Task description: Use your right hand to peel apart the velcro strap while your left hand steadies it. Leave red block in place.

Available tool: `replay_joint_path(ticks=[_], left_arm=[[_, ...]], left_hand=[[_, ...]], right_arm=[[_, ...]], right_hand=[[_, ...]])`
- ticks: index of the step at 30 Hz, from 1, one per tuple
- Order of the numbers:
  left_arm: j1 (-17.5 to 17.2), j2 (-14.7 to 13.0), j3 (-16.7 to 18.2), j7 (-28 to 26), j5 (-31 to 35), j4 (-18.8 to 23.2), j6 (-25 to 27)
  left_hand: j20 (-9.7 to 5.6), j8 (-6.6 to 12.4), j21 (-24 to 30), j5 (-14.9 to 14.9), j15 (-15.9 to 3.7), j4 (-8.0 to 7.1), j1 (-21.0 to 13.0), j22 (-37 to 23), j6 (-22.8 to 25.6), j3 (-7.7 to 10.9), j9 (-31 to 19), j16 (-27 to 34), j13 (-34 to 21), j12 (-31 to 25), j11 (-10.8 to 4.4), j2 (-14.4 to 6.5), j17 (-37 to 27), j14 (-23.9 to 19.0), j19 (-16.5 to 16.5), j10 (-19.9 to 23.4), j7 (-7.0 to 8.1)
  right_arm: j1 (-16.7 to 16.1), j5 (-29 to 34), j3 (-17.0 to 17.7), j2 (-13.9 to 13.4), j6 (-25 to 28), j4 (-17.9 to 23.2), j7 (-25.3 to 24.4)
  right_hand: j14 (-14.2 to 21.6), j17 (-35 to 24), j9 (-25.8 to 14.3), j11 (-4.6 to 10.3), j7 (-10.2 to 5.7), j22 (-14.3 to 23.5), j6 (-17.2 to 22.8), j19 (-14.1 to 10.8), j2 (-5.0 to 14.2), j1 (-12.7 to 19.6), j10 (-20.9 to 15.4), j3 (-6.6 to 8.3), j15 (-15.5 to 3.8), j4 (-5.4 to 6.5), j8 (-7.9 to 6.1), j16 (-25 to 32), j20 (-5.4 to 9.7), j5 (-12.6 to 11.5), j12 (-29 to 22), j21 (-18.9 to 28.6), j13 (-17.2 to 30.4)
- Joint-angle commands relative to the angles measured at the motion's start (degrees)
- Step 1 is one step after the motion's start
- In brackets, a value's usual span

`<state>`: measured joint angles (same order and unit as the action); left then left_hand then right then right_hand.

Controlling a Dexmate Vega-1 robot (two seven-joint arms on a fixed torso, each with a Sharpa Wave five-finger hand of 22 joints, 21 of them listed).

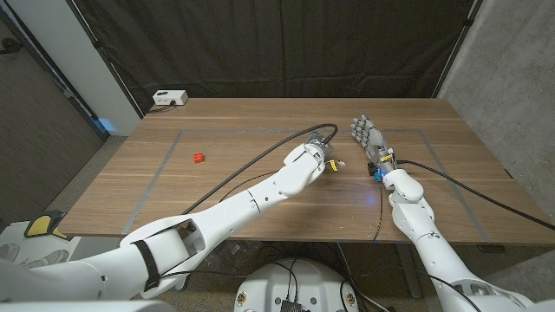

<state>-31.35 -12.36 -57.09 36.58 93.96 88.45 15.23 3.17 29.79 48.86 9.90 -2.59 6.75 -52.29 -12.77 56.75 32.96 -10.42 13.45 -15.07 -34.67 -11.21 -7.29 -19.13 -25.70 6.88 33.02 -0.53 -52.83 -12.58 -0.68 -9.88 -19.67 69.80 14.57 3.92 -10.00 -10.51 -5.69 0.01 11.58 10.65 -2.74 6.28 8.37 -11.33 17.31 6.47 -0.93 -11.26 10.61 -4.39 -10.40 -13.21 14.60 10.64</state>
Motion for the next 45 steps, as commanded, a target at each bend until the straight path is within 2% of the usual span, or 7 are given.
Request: replay_joint_path(ticks=[1,6,10,15,18,35,45], left_arm=[[-4.75,-0.60,2.90,-15.33,-2.85,0.43,6.04],[-7.60,0.49,6.42,-24.33,-9.48,0.01,8.69],[-8.63,1.12,8.17,-27.30,-14.07,-0.11,10.03],[-10.32,1.76,10.15,-35.03,-19.85,-0.49,11.27],[-11.34,2.01,11.76,-40.02,-24.56,-0.63,10.81],[-16.03,5.14,22.47,-56.99,-60.01,-5.27,-1.38],[-16.21,4.49,24.64,-60.40,-74.20,-8.24,-8.53]], left_hand=[[-1.12,-1.20,1.61,-0.20,-9.42,-0.73,1.81,0.16,1.91,0.25,0.00,0.57,0.69,-1.22,-0.11,-0.60,0.34,-3.72,1.58,3.67,1.27],[-2.79,-1.51,3.39,-0.23,-10.03,0.12,2.19,0.47,5.80,-1.30,-0.03,1.64,0.80,-2.41,-0.08,1.77,0.18,-7.85,3.74,6.39,3.44],[-3.56,-3.26,6.32,0.01,-10.13,0.91,0.82,0.21,6.26,-3.98,-0.09,6.39,-0.11,-4.95,0.86,1.29,-3.48,-14.49,6.94,10.98,4.70],[-4.59,-6.91,13.27,0.21,-9.87,2.15,-3.34,-1.76,8.24,-10.29,-0.29,19.21,-4.11,-9.36,1.40,1.16,-15.57,-22.43,9.55,16.89,3.79],[-4.80,-7.87,16.10,0.27,-9.70,2.11,-4.63,-2.68,8.90,-11.99,-0.63,23.37,-5.62,-10.31,1.35,1.02,-20.03,-23.33,10.47,17.59,2.94],[-1.89,-10.32,22.15,1.75,-8.23,1.71,-6.80,-4.36,7.31,-12.67,-2.15,26.63,-9.73,-14.17,3.32,0.35,-23.42,-27.60,11.72,22.15,-0.55],[-2.89,-11.88,25.91,3.22,-8.80,1.45,-7.30,-4.48,6.96,-12.54,-2.76,26.86,-12.45,-16.53,2.41,1.21,-23.59,-31.54,15.27,25.48,-0.87]], right_arm=[[0.95,0.44,-0.38,0.04,1.19,-0.27,0.03],[1.00,1.13,-0.71,-0.12,2.42,0.81,-0.32],[1.09,2.18,-1.30,-0.48,3.86,2.23,-0.80],[1.19,4.20,-2.48,-1.46,6.91,5.19,-1.60],[1.61,5.34,-3.34,-2.10,8.24,6.52,-1.61],[3.54,11.61,-8.90,-5.19,14.70,15.48,-1.98],[4.19,16.37,-12.36,-7.01,18.63,20.53,-3.39]], right_hand=[[0.13,-0.07,-0.13,0.10,-0.21,0.24,0.55,-0.31,-0.05,-0.40,-0.48,0.21,0.24,0.10,-0.07,0.10,-0.29,-0.29,-0.06,0.12,0.06],[0.28,-0.05,-0.12,0.12,-0.22,0.23,0.72,-0.26,0.56,0.06,-0.63,0.64,0.19,-0.04,-0.12,0.10,-0.09,-0.38,-0.06,0.07,0.06],[1.42,0.00,-0.11,0.23,-0.03,0.19,1.35,-0.59,1.63,1.52,-1.20,1.74,0.48,-0.74,-0.30,0.37,-0.04,-0.37,-0.16,0.10,0.05],[2.83,0.02,-0.10,0.00,-0.01,0.15,1.91,-0.83,2.04,3.31,-2.76,2.82,0.70,-1.81,-0.39,0.60,0.01,-0.24,-0.60,0.07,0.06],[3.78,0.02,-0.10,0.18,-0.05,0.15,2.21,-1.02,2.12,3.94,-3.38,3.19,0.95,-2.19,-0.42,0.80,-0.09,-0.22,-0.76,0.11,0.06],[5.57,-0.02,-0.11,0.43,-0.10,0.23,3.76,-1.91,3.01,5.95,-4.87,4.61,-0.06,-3.11,-0.64,0.84,0.01,-0.32,-1.04,0.37,0.07],[6.75,-0.14,-0.13,0.74,-0.16,0.31,4.46,-2.60,3.53,6.84,-5.68,5.36,-0.52,-3.22,-0.65,1.04,0.64,-0.35,-1.16,0.62,0.07]])
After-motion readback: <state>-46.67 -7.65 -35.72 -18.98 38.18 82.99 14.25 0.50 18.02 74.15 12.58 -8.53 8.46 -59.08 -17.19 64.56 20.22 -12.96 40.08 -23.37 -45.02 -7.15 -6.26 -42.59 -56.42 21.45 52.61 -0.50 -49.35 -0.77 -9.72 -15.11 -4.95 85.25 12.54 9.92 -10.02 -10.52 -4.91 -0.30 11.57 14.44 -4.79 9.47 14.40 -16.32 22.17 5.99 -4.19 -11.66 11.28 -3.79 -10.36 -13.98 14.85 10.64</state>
